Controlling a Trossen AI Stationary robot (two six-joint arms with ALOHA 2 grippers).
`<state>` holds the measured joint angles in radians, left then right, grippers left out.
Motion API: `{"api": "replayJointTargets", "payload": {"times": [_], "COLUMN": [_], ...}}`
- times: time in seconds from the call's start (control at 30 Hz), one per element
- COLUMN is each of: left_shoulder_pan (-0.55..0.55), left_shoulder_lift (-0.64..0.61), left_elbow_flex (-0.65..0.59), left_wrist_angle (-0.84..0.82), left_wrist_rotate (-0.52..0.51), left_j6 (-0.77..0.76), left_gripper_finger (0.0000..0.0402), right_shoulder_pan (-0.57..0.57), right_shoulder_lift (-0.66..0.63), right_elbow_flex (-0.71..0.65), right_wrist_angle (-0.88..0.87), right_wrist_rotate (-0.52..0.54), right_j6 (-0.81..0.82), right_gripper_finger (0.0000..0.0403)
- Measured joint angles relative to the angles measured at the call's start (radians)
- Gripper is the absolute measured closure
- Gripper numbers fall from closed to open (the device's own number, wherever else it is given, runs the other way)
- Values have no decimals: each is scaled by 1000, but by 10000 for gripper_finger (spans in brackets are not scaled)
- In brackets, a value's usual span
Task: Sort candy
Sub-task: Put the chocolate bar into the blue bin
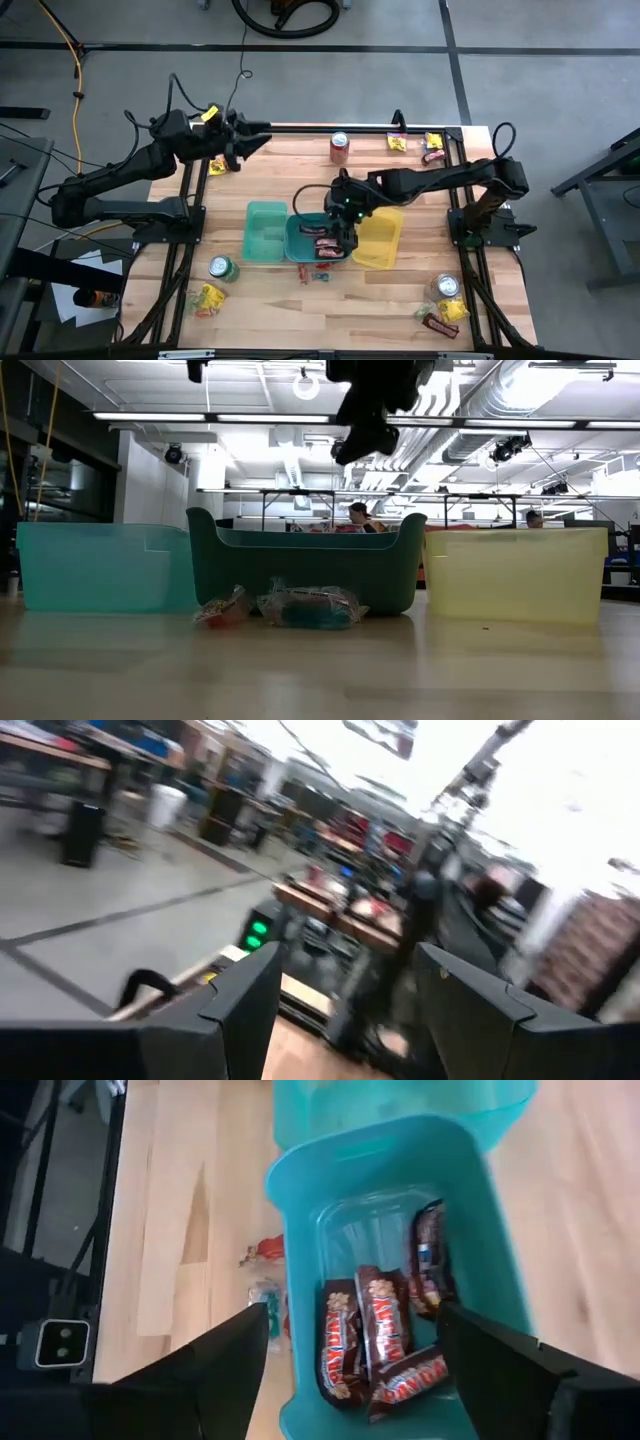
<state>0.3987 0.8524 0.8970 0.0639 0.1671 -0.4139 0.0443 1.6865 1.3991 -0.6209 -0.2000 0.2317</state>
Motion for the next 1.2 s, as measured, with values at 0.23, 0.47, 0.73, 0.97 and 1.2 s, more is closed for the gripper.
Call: {"api": "replayJointTargets", "payload": {"times": [0.23,0.47,0.73,0.97,1.2], "left_shoulder_pan": [-7,-24,29,215,345], "left_shoulder_lift": [0,-1,145,435,687], "left_elbow_flex": [0,-40,-44,67,66], "left_wrist_angle": [-157,-298,-784,-985,-987], "left_wrist_rotate": [182,34,-363,-590,-577], "left_j6": [122,233,45,32,-58], "left_gripper_finger": [186,186,186,186,186], "right_shoulder_pan": [-32,-75,-135,-235,-281], "right_shoulder_lift": [-19,-86,-269,-386,-407], "right_elbow_flex": [157,193,-7,-191,-236], "right_wrist_angle": [-186,-373,-384,-220,-213], "right_wrist_rotate": [154,292,385,385,306], "right_j6": [2,18,30,37,19], "right_gripper_finger": [116,116,116,116,116]}}
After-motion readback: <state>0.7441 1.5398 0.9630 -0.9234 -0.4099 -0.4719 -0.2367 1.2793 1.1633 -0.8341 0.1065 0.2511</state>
